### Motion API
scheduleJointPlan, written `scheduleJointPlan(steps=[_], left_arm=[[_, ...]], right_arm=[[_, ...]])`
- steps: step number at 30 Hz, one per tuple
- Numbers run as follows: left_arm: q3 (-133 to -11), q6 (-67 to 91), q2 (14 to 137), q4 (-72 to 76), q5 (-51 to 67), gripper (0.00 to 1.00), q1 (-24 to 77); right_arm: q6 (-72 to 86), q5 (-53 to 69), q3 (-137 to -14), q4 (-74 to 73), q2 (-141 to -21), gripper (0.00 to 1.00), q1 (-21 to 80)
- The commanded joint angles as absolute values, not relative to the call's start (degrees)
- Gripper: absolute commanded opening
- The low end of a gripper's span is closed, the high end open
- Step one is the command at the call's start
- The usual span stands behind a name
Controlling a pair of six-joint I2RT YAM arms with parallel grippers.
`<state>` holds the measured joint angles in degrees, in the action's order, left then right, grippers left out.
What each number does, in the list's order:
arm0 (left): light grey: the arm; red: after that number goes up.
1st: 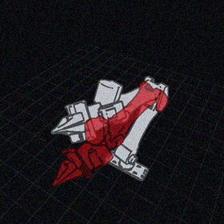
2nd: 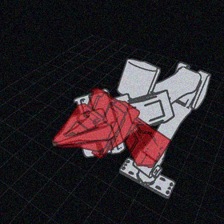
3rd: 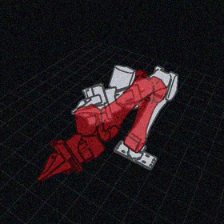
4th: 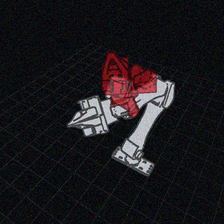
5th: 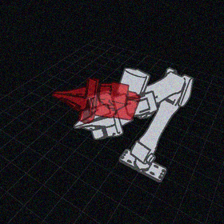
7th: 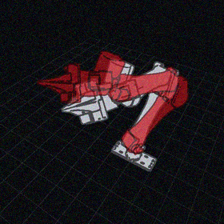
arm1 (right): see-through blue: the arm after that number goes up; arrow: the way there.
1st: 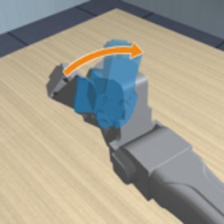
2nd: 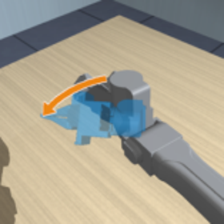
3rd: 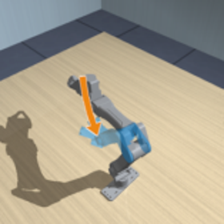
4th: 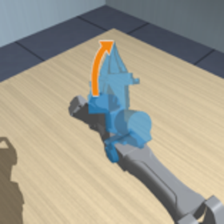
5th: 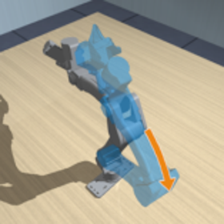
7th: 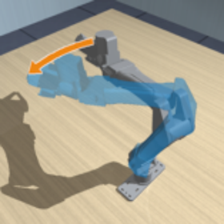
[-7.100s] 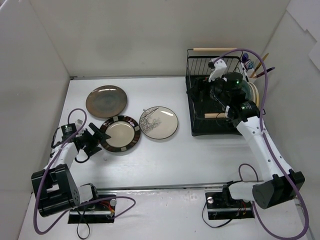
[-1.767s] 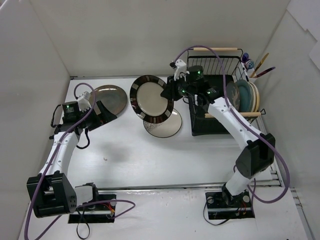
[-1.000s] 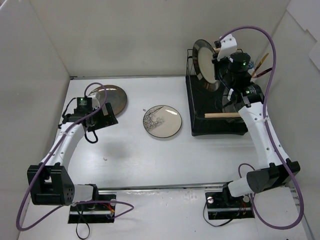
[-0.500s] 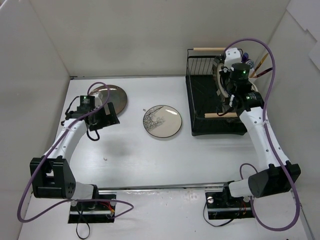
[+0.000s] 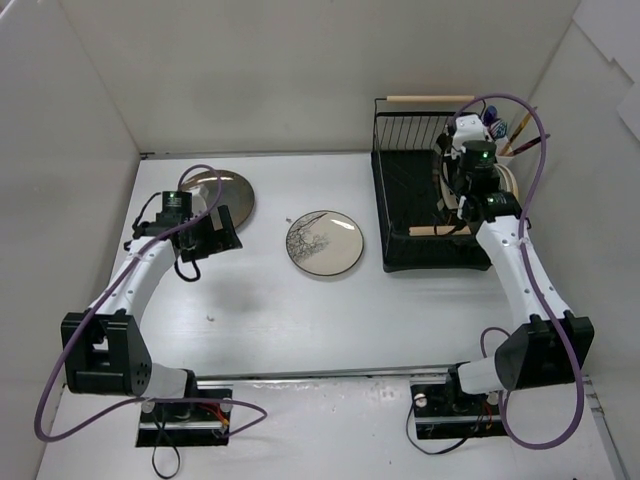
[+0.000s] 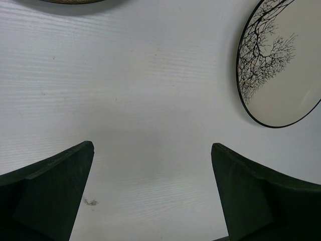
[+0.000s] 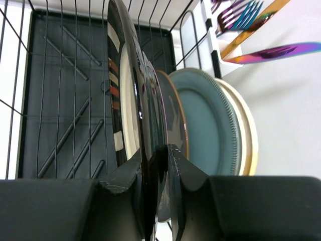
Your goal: Load the plates into the dish rack
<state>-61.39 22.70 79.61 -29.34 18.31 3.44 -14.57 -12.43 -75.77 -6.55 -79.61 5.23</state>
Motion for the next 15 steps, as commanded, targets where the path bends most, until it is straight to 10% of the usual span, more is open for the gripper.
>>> scheduleJointPlan(steps=[1, 15], left_arm=[[-62.8, 22.0, 79.3, -27.0, 19.2, 0.98, 3.8], [-62.7, 22.0, 79.8, -26.1, 20.7, 0.97, 3.8]], right_arm=[[-13.4, -12.8, -76.3, 7.9, -78.0, 0.00, 4.0], [-13.5, -8.5, -73.2, 8.3, -78.2, 0.00, 0.8]])
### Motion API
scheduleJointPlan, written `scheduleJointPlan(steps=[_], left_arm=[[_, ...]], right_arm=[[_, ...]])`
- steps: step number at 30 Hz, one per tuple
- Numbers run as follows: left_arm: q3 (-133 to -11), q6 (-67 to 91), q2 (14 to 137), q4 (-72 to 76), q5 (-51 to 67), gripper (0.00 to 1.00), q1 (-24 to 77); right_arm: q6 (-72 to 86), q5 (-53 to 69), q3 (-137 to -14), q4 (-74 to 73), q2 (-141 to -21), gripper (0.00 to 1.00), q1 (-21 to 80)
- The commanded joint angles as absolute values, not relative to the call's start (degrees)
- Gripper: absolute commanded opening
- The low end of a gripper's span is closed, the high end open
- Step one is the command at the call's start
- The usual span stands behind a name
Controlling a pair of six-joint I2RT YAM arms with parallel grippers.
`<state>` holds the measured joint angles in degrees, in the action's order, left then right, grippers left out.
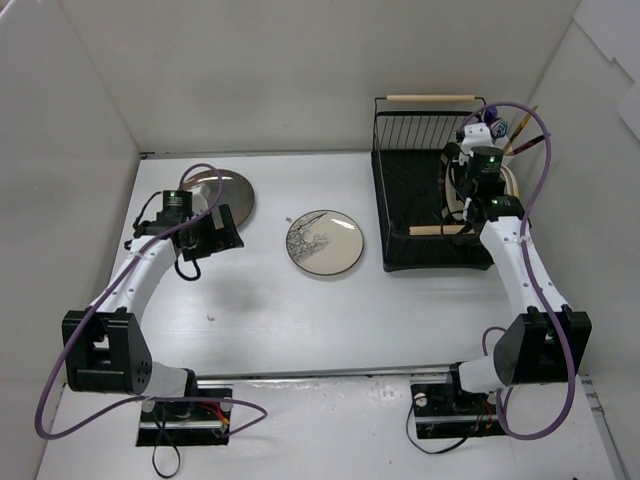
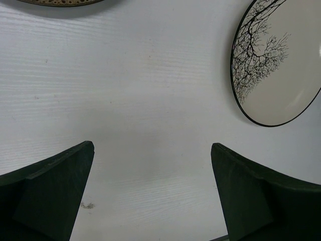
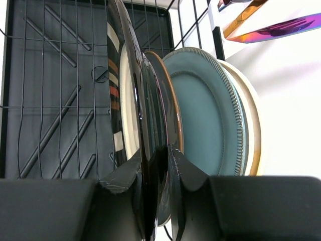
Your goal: Load the plates into the dish rack
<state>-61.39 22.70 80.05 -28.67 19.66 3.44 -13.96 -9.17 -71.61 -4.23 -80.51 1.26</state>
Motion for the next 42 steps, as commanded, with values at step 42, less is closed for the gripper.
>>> scheduleJointPlan(steps=[42], left_arm=[[-62.4, 22.1, 80.2, -25.6, 21.9, 0.96, 3.8]], right_arm=[[-14.3, -12.6, -67.7, 9.8, -71.5, 0.00, 0.9]])
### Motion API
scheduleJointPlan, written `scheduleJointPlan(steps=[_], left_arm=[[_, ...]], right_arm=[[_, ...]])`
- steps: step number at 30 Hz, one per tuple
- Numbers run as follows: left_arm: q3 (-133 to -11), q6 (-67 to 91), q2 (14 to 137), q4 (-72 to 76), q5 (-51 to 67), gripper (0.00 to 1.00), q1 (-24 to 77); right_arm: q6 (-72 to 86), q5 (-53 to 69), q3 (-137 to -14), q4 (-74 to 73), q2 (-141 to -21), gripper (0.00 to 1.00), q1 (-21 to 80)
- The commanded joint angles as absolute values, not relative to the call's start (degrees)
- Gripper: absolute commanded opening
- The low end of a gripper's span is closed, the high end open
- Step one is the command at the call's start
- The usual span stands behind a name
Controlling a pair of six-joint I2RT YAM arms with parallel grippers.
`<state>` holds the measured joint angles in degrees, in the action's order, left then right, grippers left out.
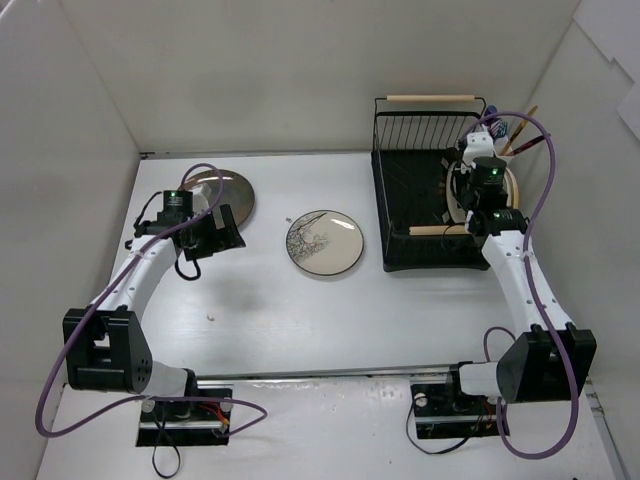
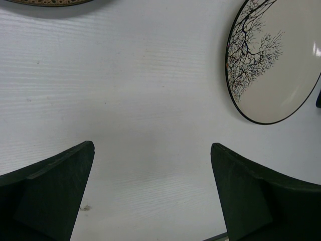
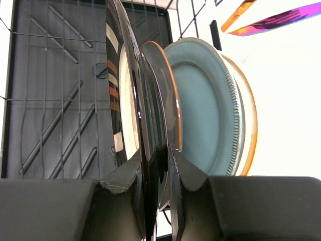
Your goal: Load the plates into the dish rack
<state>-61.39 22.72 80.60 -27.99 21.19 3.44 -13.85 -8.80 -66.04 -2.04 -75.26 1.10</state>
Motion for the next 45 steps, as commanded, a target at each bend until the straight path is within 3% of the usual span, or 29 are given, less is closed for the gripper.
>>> scheduleJointPlan(steps=[1, 22, 45], left_arm=[[-62.4, 22.1, 80.2, -25.6, 22.0, 0.96, 3.8], [-62.5, 22.3, 80.6, -25.6, 22.2, 0.95, 3.8], [-62.6, 22.4, 80.8, -25.6, 22.4, 0.94, 3.8]], right_arm=[[-14.2, -13.0, -67.3, 9.9, -71.6, 0.00, 0.7], [-14.0, -11.6, -64.9, 10.8, -75.7, 0.00, 0.9], [-13.1, -10.1, -73.7, 7.7, -72.7, 0.00, 0.9]])
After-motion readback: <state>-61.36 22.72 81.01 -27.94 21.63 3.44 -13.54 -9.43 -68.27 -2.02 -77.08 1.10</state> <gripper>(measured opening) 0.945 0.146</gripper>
